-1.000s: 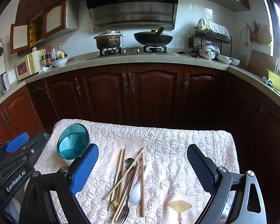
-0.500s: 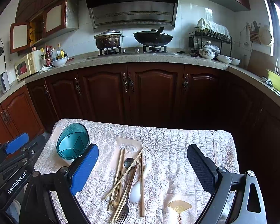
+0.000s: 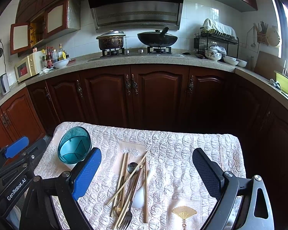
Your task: Organize utensils
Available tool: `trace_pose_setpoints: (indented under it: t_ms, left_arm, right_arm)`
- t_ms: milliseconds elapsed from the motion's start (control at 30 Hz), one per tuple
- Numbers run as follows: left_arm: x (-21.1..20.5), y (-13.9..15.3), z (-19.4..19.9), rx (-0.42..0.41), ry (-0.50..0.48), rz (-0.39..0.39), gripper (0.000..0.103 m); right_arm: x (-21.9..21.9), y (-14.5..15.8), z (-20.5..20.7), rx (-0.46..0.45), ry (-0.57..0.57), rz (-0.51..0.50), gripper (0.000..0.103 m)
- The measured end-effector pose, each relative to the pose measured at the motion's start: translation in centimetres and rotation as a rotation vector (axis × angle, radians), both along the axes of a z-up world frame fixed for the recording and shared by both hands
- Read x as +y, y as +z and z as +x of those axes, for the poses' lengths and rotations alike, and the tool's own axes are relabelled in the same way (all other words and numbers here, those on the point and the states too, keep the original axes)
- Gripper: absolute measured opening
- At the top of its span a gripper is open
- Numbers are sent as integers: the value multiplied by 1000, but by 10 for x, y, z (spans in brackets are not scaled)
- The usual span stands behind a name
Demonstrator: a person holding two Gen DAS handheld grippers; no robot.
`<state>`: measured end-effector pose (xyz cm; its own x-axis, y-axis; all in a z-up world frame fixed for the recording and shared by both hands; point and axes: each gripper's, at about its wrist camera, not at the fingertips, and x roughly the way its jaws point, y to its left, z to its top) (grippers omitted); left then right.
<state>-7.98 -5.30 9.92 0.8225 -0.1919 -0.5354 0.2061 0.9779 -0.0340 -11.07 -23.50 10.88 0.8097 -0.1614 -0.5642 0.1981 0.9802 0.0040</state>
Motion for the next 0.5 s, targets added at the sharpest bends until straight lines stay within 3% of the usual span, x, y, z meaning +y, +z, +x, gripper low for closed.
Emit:
trace_pose_setpoints:
  t_ms: [500]
  left_arm:
    - [-2, 1, 1, 5, -6, -1, 49]
  right_arm:
    - [0, 0, 0, 3, 3, -9, 95]
